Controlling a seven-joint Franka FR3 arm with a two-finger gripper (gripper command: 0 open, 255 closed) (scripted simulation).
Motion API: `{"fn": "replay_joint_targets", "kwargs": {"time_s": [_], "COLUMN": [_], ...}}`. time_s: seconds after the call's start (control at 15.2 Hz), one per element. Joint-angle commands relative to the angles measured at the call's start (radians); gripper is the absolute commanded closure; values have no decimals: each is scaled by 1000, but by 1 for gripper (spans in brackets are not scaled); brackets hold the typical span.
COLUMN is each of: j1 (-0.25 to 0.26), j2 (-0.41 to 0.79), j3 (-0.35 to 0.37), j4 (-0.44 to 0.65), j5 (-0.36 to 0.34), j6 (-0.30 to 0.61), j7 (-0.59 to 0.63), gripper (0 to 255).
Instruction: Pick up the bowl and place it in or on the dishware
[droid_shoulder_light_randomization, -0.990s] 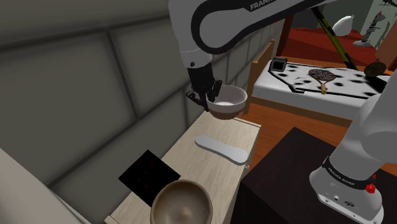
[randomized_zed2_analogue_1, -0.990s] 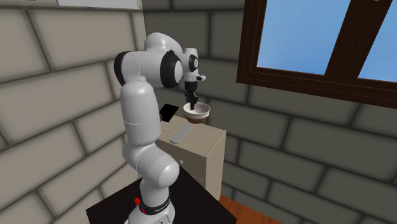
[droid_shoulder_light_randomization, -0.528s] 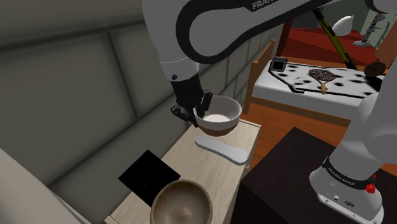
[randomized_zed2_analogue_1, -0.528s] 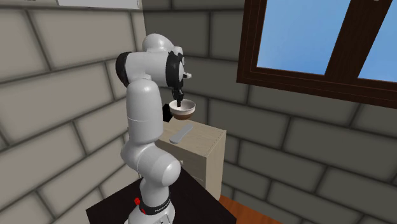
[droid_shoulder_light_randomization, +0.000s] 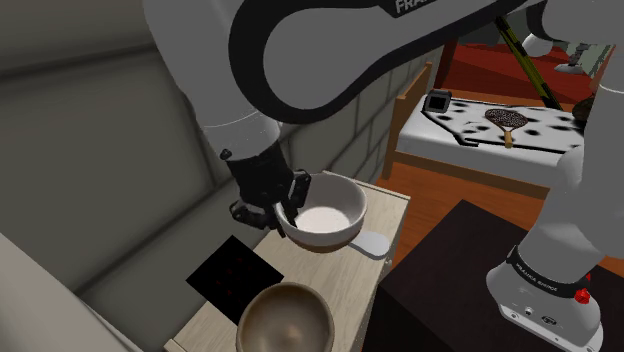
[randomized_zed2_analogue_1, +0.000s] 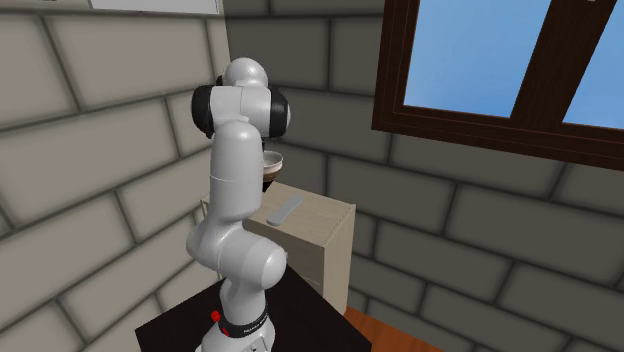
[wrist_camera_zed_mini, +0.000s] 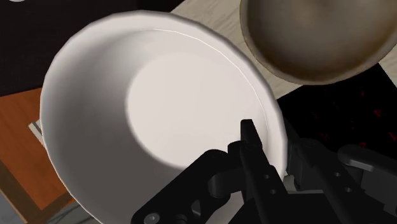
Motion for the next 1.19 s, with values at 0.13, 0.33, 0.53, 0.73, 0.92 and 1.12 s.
{"fn": "replay_joint_targets", "kwargs": {"time_s": [0.13,0.33,0.53,0.73,0.92,1.12], "j1": [84,162,252,317,308,301], "j2": [102,191,290,362,360,362], "j3": [22,29,28,22,21,19], "j4": [123,240,384,484,439,398], "j5": [-42,-79,-118,-145,-145,-147], "j6": [-39,-80,-133,-163,-121,-82], "j7": [102,173,236,271,273,274], "gripper": [255,255,255,255,255,255]}}
